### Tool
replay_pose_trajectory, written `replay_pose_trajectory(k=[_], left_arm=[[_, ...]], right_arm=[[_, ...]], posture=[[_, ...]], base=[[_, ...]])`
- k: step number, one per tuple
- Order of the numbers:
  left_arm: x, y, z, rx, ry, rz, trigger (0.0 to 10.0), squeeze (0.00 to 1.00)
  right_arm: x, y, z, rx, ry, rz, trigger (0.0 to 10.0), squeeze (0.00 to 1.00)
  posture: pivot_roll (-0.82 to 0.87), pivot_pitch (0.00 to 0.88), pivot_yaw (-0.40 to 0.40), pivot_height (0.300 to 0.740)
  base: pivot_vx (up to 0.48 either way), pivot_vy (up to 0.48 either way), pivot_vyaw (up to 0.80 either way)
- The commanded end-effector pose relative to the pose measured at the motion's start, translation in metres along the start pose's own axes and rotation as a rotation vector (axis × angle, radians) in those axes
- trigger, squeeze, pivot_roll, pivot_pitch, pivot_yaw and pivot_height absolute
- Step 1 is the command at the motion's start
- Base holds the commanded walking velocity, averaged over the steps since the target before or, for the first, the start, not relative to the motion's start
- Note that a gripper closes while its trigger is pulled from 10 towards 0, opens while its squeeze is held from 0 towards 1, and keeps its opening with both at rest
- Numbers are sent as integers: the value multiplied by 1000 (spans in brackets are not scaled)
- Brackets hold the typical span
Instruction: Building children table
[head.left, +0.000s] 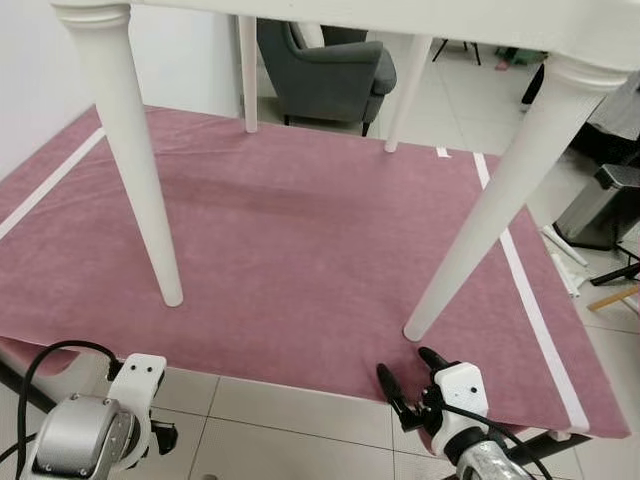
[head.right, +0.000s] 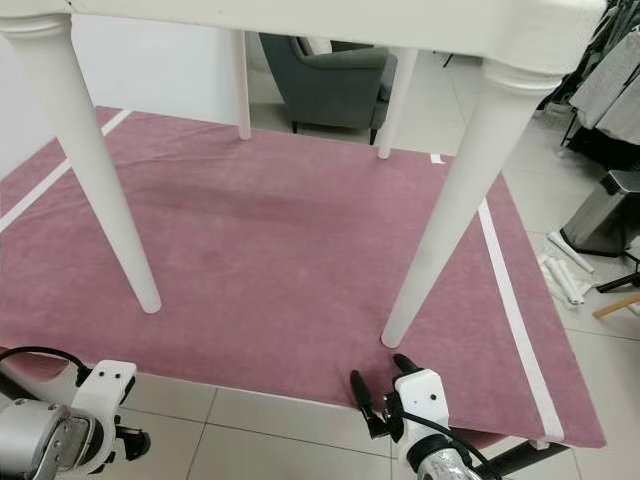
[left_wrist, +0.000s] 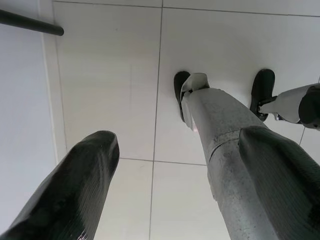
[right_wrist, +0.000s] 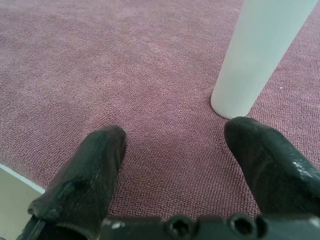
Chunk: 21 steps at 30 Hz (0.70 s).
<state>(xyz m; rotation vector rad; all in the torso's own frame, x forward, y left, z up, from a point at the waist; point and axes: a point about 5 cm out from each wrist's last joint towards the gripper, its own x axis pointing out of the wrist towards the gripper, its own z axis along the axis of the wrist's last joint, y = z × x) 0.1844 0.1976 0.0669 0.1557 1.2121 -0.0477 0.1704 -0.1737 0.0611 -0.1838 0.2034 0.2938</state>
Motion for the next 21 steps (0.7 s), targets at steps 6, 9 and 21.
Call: replay_pose_trajectory(k=[6, 9, 21], left_arm=[[-36, -11, 75, 235, -964, -72, 10000, 0], [-34, -11, 73, 242, -965, -68, 10000, 0], [-30, -13, 71, 249, -958, -68, 10000, 0]], right_arm=[[-8, 7, -19, 16, 83, 11, 10000, 0], [-15, -18, -7, 52, 1, -180, 10000, 0], [-26, -47, 11, -10, -90, -404, 10000, 0]], posture=[[117, 0, 0, 740], [114, 0, 0, 740], [103, 19, -39, 740]], base=[[0, 0, 0], [0, 0, 0], [0, 0, 0]])
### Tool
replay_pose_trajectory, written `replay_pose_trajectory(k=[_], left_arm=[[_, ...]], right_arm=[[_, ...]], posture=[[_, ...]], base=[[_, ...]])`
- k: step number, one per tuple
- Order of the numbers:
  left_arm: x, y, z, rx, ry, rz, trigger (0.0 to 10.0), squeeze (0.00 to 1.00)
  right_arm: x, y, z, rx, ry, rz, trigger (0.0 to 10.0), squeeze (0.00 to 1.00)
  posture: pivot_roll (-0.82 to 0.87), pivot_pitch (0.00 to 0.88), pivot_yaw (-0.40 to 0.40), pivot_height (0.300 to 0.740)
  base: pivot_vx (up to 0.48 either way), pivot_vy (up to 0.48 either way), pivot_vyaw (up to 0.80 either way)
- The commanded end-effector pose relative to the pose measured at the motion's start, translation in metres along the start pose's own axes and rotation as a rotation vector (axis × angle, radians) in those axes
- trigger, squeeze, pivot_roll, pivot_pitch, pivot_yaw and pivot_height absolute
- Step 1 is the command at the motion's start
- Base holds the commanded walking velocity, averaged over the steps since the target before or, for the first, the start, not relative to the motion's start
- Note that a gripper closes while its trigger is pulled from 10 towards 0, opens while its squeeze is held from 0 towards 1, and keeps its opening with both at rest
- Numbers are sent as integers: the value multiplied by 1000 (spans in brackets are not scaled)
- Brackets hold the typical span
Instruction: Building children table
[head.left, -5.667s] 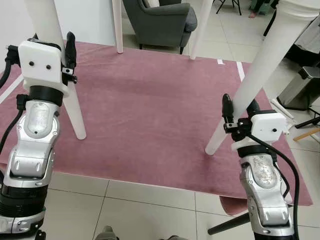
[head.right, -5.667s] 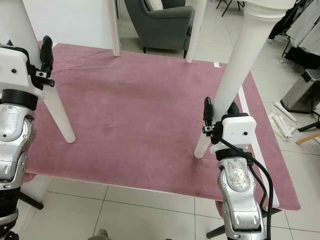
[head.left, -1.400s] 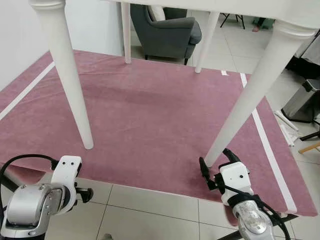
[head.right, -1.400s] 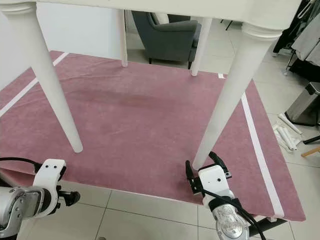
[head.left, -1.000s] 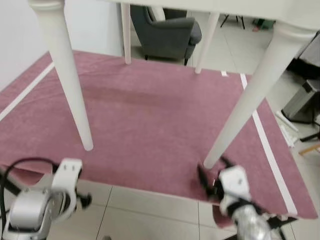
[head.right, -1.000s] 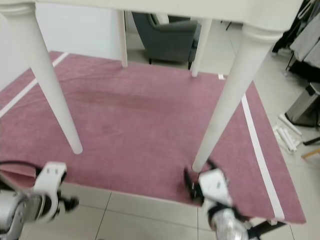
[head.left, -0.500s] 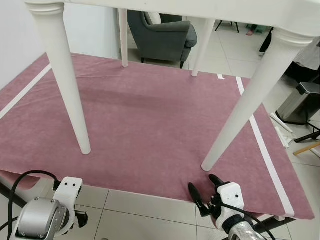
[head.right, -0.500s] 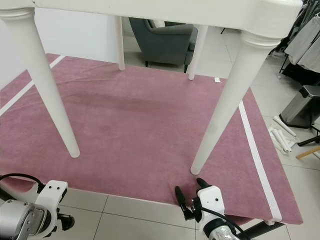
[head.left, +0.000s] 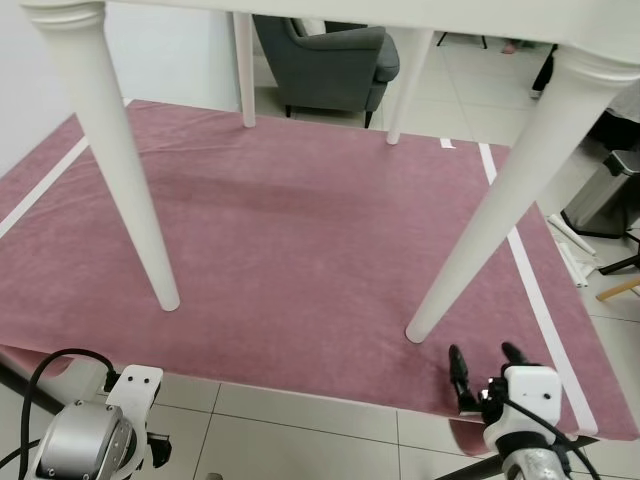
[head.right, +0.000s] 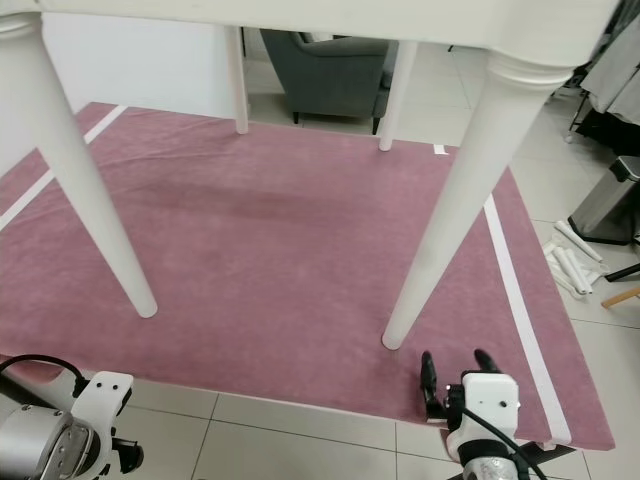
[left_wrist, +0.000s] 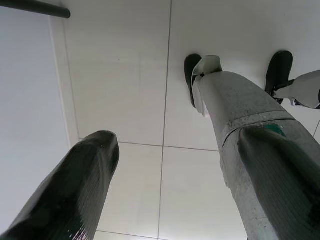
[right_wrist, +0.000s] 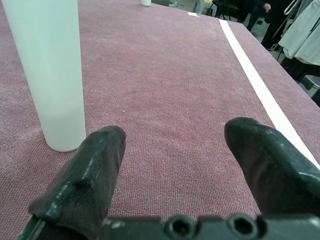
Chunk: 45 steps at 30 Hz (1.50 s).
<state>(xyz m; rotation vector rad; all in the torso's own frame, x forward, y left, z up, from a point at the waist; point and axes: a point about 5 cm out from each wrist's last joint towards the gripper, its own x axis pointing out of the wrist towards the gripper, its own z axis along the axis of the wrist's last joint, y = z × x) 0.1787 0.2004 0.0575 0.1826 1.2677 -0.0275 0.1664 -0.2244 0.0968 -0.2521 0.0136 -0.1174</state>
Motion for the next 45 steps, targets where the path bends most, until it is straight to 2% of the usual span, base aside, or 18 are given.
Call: replay_pose_trajectory(k=[1, 45], left_arm=[[-42, -12, 78, 231, -1019, -79, 10000, 0], [-42, -12, 78, 231, -1019, -79, 10000, 0]], right_arm=[[-5, 4, -12, 32, 58, 26, 10000, 0], [-5, 4, -12, 32, 58, 26, 10000, 0]], posture=[[103, 19, -39, 740], [103, 19, -39, 740]], base=[[0, 0, 0], [0, 0, 0]])
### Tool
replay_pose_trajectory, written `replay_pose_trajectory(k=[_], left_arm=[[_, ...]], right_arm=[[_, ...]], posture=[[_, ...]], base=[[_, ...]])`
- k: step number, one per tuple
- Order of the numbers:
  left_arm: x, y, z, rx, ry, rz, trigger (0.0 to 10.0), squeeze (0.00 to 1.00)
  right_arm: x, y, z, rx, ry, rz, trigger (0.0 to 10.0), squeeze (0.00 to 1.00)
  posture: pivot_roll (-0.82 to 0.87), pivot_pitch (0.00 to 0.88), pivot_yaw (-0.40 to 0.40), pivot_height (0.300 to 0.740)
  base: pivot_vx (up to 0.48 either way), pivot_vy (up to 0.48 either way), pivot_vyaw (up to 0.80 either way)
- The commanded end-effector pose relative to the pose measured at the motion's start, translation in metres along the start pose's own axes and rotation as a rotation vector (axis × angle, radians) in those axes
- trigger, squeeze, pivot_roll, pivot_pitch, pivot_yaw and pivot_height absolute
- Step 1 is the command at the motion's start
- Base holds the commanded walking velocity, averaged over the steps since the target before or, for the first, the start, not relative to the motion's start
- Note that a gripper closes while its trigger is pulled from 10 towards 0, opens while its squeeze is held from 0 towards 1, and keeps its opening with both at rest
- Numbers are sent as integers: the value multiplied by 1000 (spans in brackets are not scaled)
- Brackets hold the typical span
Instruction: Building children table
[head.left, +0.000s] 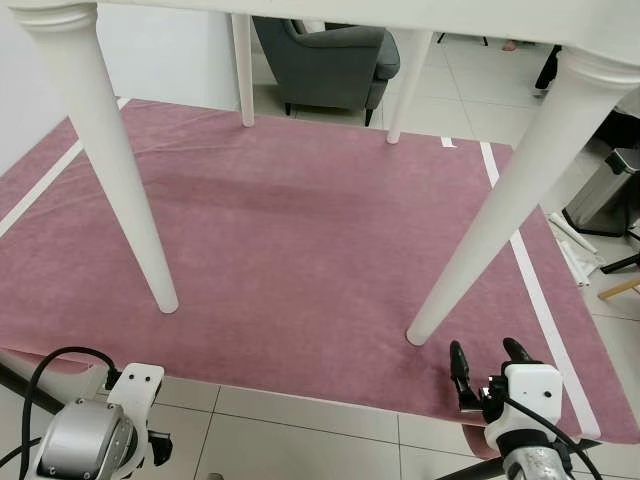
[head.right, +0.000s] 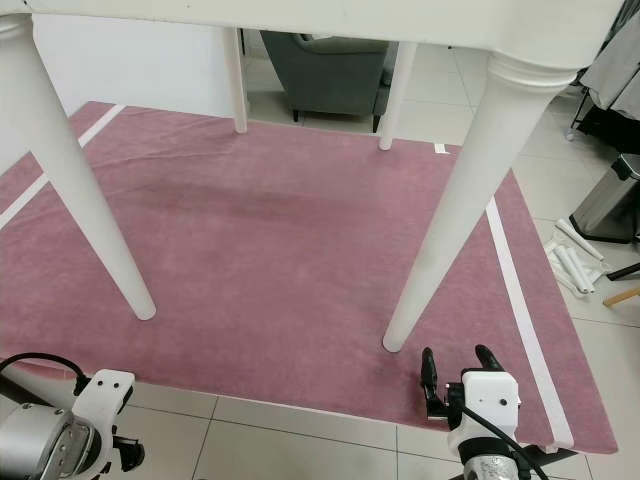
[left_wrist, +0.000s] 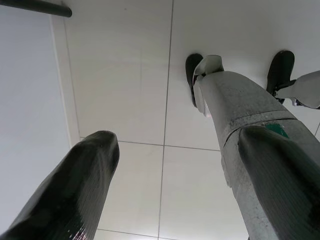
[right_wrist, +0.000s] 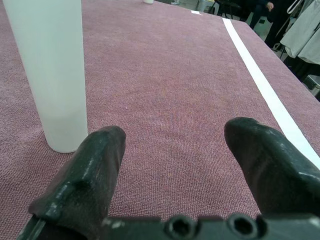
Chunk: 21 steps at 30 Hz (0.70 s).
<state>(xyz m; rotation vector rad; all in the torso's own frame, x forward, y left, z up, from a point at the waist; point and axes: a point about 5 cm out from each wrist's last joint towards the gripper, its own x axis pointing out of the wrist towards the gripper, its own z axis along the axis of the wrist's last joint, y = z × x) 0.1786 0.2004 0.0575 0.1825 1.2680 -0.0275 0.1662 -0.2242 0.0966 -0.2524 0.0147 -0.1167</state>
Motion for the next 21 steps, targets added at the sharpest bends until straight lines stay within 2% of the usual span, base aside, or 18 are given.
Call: replay_pose_trajectory(k=[1, 9, 10, 11, 12, 14, 21], left_arm=[[-42, -12, 78, 231, -1019, -79, 10000, 0], [-42, -12, 78, 231, -1019, -79, 10000, 0], [-41, -13, 79, 234, -1018, -82, 10000, 0], [-35, -10, 74, 240, -995, -67, 10000, 0], [-35, -10, 74, 240, -995, -67, 10000, 0], [-27, -7, 68, 246, -967, -49, 10000, 0], [-25, -6, 68, 246, -963, -44, 10000, 0]], right_arm=[[-4, 4, -11, 33, 57, 25, 10000, 0], [-4, 4, -11, 33, 57, 25, 10000, 0], [-1, 0, -2, -1, 9, 0, 10000, 0], [-10, 0, -6, -68, 14, -37, 10000, 0], [-10, 0, -6, -68, 14, -37, 10000, 0], [-22, 2, -13, -136, 34, -59, 10000, 0], [-24, 3, -15, -148, 40, -59, 10000, 0]], posture=[[103, 19, -39, 740], [103, 19, -39, 740], [91, 0, 0, 740], [99, 0, 0, 740], [99, 0, 0, 740], [99, 0, 0, 740], [101, 0, 0, 740]], base=[[0, 0, 0], [0, 0, 0], [0, 0, 0], [0, 0, 0], [0, 0, 0], [0, 0, 0], [0, 0, 0]])
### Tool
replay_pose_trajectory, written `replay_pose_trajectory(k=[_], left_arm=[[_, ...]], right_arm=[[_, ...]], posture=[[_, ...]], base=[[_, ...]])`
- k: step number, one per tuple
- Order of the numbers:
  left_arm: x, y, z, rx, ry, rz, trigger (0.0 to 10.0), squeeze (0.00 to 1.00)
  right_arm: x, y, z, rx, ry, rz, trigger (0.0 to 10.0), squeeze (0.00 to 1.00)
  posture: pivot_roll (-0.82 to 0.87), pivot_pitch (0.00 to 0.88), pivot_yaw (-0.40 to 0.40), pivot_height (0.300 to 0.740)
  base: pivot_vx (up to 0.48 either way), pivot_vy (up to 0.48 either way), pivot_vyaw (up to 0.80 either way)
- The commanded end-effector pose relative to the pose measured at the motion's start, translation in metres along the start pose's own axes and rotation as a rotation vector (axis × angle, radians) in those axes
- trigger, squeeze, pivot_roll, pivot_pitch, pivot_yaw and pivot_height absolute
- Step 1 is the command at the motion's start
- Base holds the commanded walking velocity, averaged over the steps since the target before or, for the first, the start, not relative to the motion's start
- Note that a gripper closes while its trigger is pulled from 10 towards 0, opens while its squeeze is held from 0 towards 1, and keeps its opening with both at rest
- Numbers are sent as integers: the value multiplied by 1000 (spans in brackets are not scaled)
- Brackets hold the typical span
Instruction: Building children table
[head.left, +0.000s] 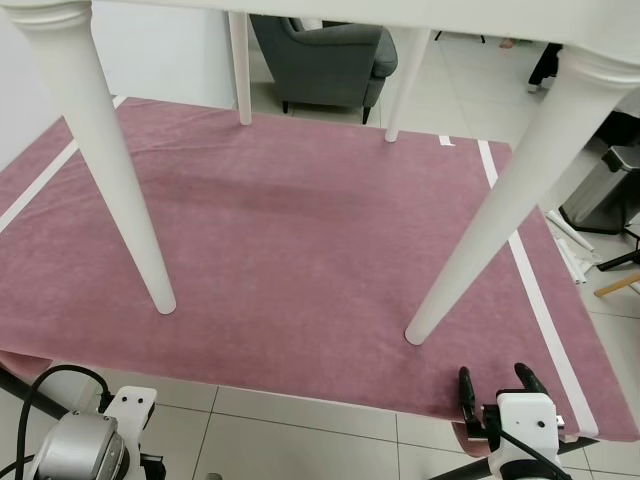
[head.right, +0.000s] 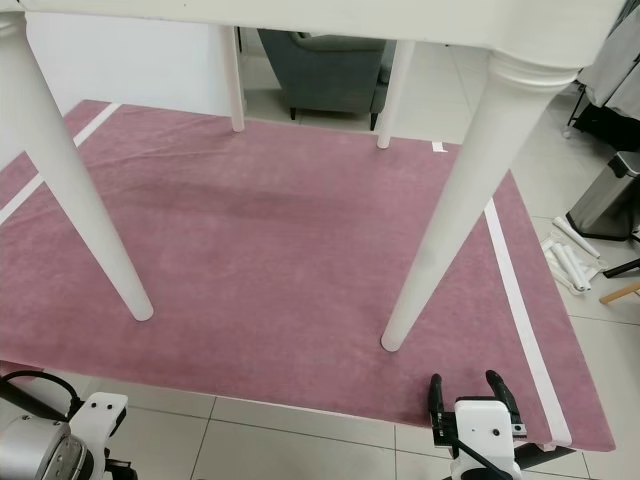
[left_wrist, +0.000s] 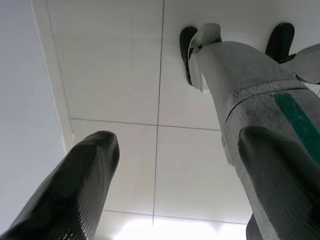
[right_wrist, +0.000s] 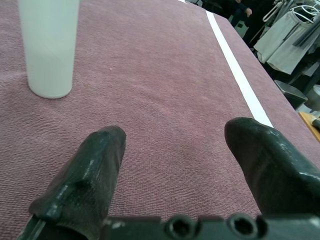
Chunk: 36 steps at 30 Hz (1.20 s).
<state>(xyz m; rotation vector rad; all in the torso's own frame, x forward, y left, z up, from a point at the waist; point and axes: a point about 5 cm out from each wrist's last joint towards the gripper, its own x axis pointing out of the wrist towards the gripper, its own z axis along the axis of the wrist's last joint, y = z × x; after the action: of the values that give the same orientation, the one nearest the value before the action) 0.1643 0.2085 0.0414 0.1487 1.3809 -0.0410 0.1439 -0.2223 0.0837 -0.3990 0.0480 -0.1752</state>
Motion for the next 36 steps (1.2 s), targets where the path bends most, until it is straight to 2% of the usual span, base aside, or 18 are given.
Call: replay_pose_trajectory(k=[1, 8, 10, 11, 14, 18, 19, 36], left_arm=[[-46, -13, 82, 282, -1067, -2, 10000, 0], [-46, -13, 82, 283, -1066, -1, 10000, 0], [-45, -12, 81, 284, -1063, 1, 10000, 0], [-42, -11, 79, 288, -1055, 2, 10000, 0], [-42, -11, 79, 288, -1055, 2, 10000, 0], [-29, -11, 71, 306, -1011, 5, 10000, 0], [-27, -10, 70, 308, -1003, 8, 10000, 0], [-27, -10, 70, 308, -1003, 8, 10000, 0]], right_arm=[[-1, 1, -2, 1, 8, -2, 10000, 0], [-3, 4, -3, -2, 7, 12, 10000, 0], [-7, 2, -7, 3, 33, -3, 10000, 0], [-15, 0, -16, -10, 71, -20, 10000, 0], [-15, 0, -16, -10, 71, -20, 10000, 0], [-47, -3, -53, -55, 236, -42, 10000, 0], [-52, -4, -58, -57, 262, -50, 10000, 0], [-52, -4, -58, -57, 262, -50, 10000, 0]], posture=[[102, 0, 0, 740], [102, 0, 0, 740], [102, 0, 0, 740], [99, 0, 0, 740], [99, 0, 0, 740], [95, 0, 0, 740], [92, 14, -45, 740], [92, 14, -45, 740]], base=[[0, 0, 0], [0, 0, 0], [0, 0, 0], [0, 0, 0], [0, 0, 0], [0, 0, 0], [0, 0, 0], [0, 0, 0]])
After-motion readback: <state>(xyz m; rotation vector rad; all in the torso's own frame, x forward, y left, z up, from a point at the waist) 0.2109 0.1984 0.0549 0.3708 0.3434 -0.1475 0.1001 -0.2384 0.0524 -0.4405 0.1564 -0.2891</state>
